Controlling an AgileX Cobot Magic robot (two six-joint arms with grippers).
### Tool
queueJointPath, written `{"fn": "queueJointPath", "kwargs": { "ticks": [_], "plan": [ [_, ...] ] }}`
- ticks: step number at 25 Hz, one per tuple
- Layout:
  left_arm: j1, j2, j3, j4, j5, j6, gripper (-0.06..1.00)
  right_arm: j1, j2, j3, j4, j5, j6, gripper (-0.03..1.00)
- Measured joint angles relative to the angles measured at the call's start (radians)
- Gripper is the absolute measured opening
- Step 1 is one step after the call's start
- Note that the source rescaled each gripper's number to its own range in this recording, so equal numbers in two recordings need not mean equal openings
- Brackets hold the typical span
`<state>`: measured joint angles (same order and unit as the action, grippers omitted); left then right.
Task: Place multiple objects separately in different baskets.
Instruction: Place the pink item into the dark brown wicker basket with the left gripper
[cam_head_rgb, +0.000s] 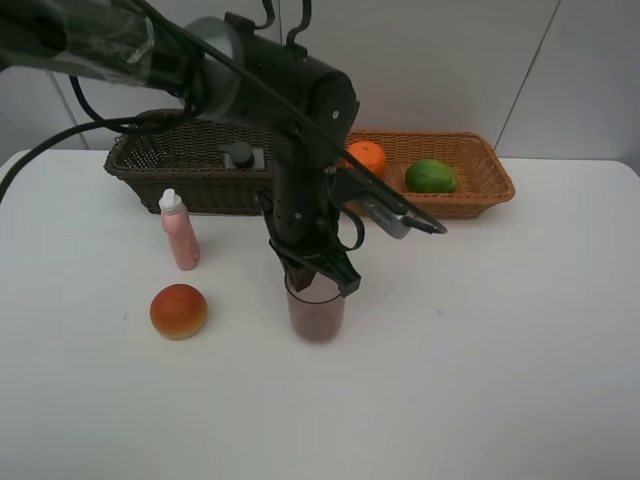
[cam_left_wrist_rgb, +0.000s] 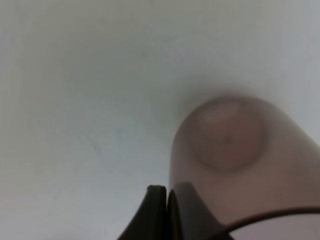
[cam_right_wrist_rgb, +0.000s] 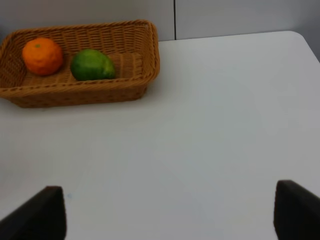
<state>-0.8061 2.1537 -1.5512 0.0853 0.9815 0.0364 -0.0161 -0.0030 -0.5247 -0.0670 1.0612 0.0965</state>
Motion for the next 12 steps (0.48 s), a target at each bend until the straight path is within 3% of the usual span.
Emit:
{"fn": "queueJointPath", "kwargs": {
  "ticks": [12],
  "plan": [
    [0.000,-0.059,0.000,-0.003,-0.003,0.000,0.00,0.000,0.000,0.000,0.000,0.000,0.000,0.84]
  ]
}}
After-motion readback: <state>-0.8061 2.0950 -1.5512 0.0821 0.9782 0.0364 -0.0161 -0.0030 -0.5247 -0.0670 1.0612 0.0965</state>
